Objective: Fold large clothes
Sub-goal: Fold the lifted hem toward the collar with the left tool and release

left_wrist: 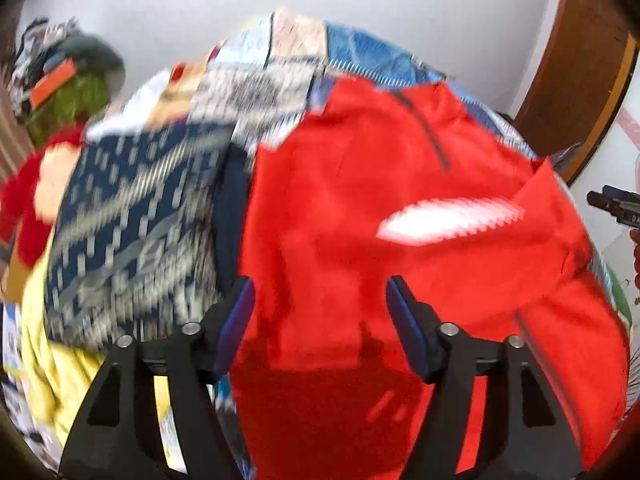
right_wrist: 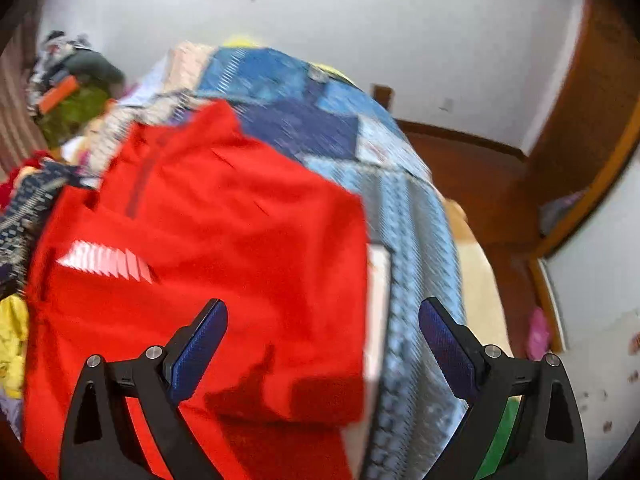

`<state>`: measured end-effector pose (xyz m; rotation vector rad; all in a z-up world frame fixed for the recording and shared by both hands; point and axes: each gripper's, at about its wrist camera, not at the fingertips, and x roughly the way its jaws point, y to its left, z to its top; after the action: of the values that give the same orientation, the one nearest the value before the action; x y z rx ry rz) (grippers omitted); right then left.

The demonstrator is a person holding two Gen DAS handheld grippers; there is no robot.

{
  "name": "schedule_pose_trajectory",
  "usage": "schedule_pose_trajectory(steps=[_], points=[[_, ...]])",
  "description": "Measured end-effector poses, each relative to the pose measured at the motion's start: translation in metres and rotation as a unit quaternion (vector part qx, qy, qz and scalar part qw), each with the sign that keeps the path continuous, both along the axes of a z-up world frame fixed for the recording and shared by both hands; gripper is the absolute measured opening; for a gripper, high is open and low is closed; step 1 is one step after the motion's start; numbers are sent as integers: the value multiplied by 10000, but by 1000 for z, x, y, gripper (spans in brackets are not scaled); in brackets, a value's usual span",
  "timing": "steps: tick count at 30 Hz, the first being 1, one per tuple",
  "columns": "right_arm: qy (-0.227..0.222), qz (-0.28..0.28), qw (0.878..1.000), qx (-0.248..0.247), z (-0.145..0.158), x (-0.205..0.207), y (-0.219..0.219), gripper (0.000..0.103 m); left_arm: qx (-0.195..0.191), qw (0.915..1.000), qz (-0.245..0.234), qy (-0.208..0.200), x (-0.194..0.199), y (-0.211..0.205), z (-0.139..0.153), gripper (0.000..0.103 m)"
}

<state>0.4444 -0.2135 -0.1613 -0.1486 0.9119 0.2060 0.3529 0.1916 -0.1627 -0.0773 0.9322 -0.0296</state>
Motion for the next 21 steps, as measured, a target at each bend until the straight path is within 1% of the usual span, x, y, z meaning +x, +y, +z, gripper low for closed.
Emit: schedule_pose_trajectory(steps=[2,4,7,9,14,17,19,21], points=[[-75,182,9998,22,7,12,14,95,6,9999,-59,-126,23,-5,12,72],[-137,348,9993,58,14,22,30,95,-20,9996,-111,-245,55,-8,21,76],[-115,561,9981,207,17,49,54,96,-95,9994,-109,-326,91,-10,26,85],[-5,652,9975,281,12,71,67,96,-144,9994,-109,-308,113,-11,25,86],[442,772,9951,431,-14,128,94,96,-378,9992,-99,-57,175,-9,2,87],[696,766,9927,621,-32,162,108,95,-643,9979,5,125,214,-5,-19,87],[854,678,9903,859,-45,188,116,95,-805,9966,32,161,233,-4,-30,87],[963,640,9878,1042,-53,207,124,95,-870,9961,55,157,247,-5,-36,87]])
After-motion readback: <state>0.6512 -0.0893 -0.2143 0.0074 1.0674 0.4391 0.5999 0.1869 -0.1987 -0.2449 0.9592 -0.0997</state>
